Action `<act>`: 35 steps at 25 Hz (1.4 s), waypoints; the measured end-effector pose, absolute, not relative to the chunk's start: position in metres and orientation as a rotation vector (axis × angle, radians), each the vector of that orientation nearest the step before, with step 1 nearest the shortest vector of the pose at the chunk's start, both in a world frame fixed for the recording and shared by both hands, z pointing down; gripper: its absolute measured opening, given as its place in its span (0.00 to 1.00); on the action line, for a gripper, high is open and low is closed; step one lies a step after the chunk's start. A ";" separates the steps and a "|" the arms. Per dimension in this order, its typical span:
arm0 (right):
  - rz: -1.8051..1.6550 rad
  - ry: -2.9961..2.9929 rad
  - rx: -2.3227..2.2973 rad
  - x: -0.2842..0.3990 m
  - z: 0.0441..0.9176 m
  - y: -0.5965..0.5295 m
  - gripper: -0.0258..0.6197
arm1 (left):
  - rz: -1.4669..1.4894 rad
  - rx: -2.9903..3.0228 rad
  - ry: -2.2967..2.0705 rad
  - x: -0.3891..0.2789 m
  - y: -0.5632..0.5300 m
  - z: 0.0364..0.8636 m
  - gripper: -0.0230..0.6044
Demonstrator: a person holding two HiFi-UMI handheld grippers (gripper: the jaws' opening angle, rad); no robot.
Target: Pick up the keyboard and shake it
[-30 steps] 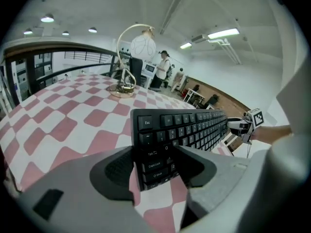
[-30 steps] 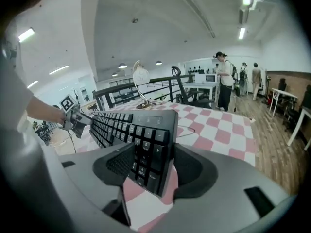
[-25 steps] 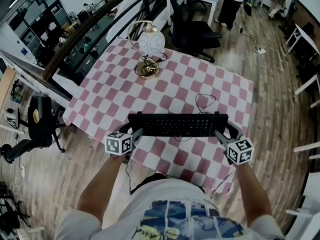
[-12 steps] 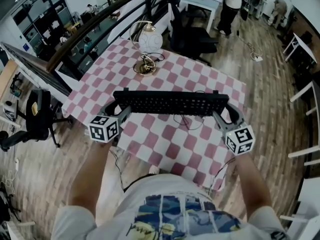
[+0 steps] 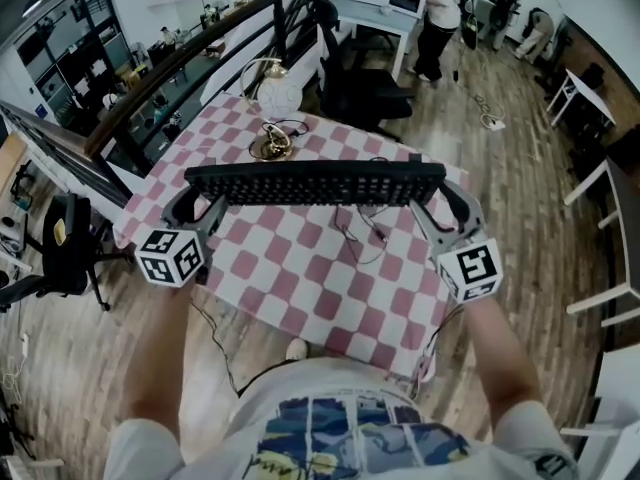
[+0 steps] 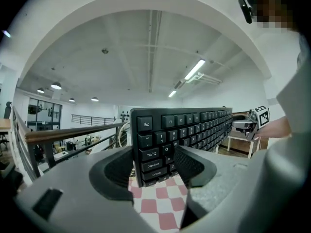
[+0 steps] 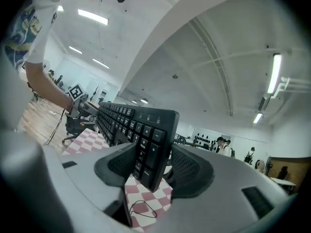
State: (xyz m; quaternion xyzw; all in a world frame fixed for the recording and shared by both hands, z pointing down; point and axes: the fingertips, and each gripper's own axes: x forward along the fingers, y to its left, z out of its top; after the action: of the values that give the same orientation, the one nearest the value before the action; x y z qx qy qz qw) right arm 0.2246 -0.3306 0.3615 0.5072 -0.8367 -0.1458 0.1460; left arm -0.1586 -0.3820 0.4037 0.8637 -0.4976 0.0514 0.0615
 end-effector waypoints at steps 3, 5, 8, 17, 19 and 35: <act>-0.496 -2.393 1.478 0.224 0.342 -0.321 0.37 | 0.114 2.651 -1.530 -0.160 -0.375 0.382 0.45; -0.540 -2.387 1.482 0.224 0.330 -0.315 0.37 | 0.088 2.666 -1.544 -0.160 -0.370 0.370 0.45; -0.614 -2.370 1.493 0.224 0.314 -0.308 0.37 | 0.059 2.692 -1.565 -0.159 -0.366 0.355 0.45; -0.798 -2.317 1.524 0.216 0.269 -0.296 0.37 | -0.023 2.766 -1.622 -0.169 -0.360 0.305 0.45; -0.823 -2.306 1.529 0.216 0.264 -0.293 0.37 | -0.036 2.777 -1.631 -0.170 -0.358 0.299 0.45; -1.015 -2.231 1.578 0.211 0.227 -0.280 0.37 | -0.131 2.841 -1.725 -0.179 -0.346 0.249 0.45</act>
State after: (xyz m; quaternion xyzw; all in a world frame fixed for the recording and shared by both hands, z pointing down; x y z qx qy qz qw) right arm 0.2113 -0.2803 0.2266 0.5378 -0.7605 -0.3459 0.1131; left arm -0.1789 -0.3459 0.2493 0.8505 -0.5164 -0.0392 -0.0920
